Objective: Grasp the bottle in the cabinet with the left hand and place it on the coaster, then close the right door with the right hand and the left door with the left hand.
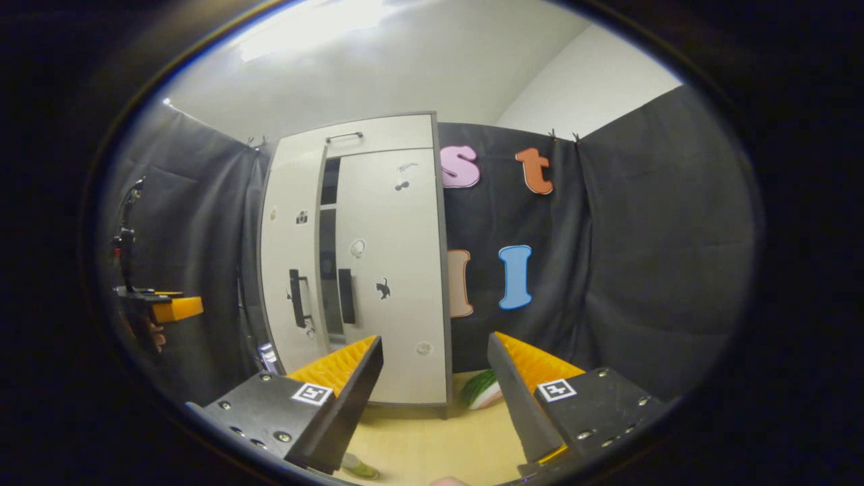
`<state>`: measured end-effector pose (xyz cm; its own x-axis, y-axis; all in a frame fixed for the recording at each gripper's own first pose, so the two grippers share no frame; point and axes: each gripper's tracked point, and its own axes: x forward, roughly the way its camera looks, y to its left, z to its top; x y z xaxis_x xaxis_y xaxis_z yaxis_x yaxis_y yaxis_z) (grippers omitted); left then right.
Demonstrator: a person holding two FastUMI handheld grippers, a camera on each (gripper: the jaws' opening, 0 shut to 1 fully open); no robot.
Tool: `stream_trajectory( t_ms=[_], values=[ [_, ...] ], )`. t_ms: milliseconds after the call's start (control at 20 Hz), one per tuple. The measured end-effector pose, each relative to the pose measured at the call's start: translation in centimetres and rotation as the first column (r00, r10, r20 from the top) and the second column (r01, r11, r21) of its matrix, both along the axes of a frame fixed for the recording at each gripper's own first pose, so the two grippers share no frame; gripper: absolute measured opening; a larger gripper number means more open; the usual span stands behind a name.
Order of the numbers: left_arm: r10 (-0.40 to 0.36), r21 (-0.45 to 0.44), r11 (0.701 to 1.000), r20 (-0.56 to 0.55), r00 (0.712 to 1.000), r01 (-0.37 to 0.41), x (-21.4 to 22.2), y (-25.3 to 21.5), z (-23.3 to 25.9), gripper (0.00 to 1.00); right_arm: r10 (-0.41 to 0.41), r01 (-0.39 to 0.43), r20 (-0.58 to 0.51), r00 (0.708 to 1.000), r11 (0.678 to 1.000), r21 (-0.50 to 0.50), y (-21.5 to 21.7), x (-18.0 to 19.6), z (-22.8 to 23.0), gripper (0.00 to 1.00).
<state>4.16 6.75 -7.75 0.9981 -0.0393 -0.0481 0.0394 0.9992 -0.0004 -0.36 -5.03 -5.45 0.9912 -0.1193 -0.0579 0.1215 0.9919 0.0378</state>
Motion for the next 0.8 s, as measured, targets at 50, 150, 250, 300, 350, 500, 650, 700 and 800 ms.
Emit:
stream_trajectory(
  t_ms=[50, 150, 250, 300, 350, 500, 650, 700, 800],
  values=[
    [-0.001, 0.001, 1.000, -0.007, 1.000, 0.001, -0.2, 0.0, -0.3, 0.92, -0.003, 0.003, 0.002, 1.000, 1.000, 0.014, 0.8, 0.1, -0.1, 0.92],
    [0.002, -0.003, 1.000, -0.018, 1.000, -0.003, -0.9, 0.3, -1.0, 0.94, -0.002, 0.002, 0.006, 1.000, 0.999, 0.032, 2.3, 0.3, -0.1, 0.92],
    [0.006, -0.011, 1.000, -0.022, 1.000, -0.006, -1.4, 0.7, -1.5, 0.94, 0.010, -0.010, 0.008, 1.000, 1.000, 0.021, 3.8, 0.4, -0.1, 0.92],
    [0.007, -0.015, 1.000, -0.026, 1.000, -0.007, -1.6, 0.8, -1.6, 0.94, 0.016, -0.016, 0.010, 1.000, 1.000, 0.007, 4.6, 0.3, 0.0, 0.95],
    [0.004, -0.017, 1.000, -0.033, 0.999, -0.005, -2.0, 1.0, -1.8, 0.95, 0.021, -0.021, 0.007, 1.000, 1.000, -0.003, 5.3, 0.1, -0.1, 0.92],
    [0.008, -0.001, 1.000, -0.017, 1.000, -0.008, -2.4, 1.6, -1.7, 0.94, 0.038, -0.038, 0.005, 0.999, 0.999, -0.023, 7.2, -0.5, -0.3, 0.92],
    [0.002, 0.003, 1.000, -0.024, 1.000, -0.002, -2.9, 1.5, -2.1, 0.94, 0.044, -0.044, -0.010, 0.999, 0.998, -0.034, 8.4, -0.9, -0.8, 0.92],
    [-0.008, 0.001, 1.000, -0.023, 1.000, 0.008, -3.0, 1.4, -2.2, 0.92, 0.044, -0.045, -0.018, 0.999, 0.998, -0.040, 8.7, -0.9, -0.8, 0.97],
    [-0.017, 0.002, 1.000, -0.020, 1.000, 0.017, -3.0, 1.4, -1.9, 0.92, 0.035, -0.036, -0.019, 0.999, 0.998, -0.055, 8.7, -1.1, -0.6, 0.95]
  ],
)
